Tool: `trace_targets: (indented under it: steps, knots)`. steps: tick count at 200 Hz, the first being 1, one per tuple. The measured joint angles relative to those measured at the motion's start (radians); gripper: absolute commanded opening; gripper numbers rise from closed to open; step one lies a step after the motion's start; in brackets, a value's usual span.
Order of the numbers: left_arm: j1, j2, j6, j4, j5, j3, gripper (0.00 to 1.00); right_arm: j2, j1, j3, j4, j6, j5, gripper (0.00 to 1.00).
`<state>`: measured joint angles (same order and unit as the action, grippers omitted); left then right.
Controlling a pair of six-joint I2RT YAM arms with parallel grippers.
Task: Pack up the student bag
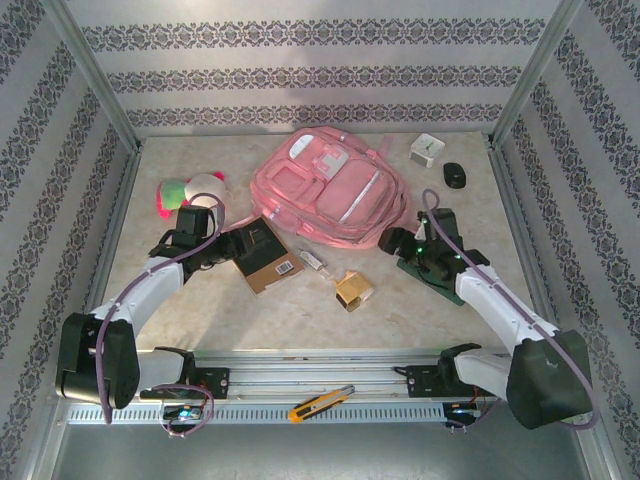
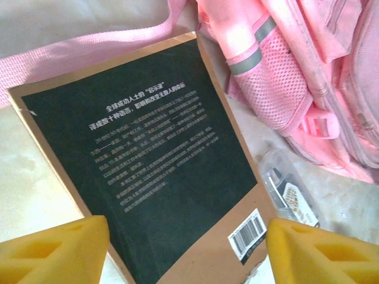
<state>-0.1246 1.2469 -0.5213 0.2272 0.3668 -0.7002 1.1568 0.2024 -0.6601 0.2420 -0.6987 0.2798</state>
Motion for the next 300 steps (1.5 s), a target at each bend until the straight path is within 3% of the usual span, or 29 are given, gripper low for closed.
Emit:
trace_targets:
  steps: [81, 139, 157, 189, 211, 249, 300]
  knots:
    - [0.000, 0.024, -0.012, -0.039, 0.023, 0.000, 0.68, 0.387, -0.115, -0.282, -0.063, -0.016, 0.055, 0.59]
    - [-0.001, 0.056, -0.012, -0.057, 0.026, -0.005, 0.68, 0.551, -0.122, -0.356, -0.072, -0.016, 0.046, 0.37]
    - [-0.001, 0.065, -0.015, -0.063, 0.026, -0.005, 0.66, 0.557, -0.122, -0.356, -0.076, -0.012, 0.039, 0.30]
    - [-0.001, 0.080, -0.034, -0.087, 0.033, -0.005, 0.59, 0.552, -0.122, -0.318, -0.114, -0.028, 0.026, 0.09]
    - [-0.003, 0.087, -0.042, -0.102, 0.045, -0.008, 0.58, 0.521, -0.121, -0.265, -0.156, -0.053, 0.024, 0.02]
    - [-0.031, 0.163, -0.048, -0.158, 0.063, -0.061, 0.55, 0.396, -0.062, -0.143, -0.194, -0.110, 0.011, 0.00]
    - [-0.084, 0.394, -0.053, -0.226, 0.078, -0.217, 0.47, 0.238, 0.129, 0.004, -0.255, -0.247, -0.092, 0.00]
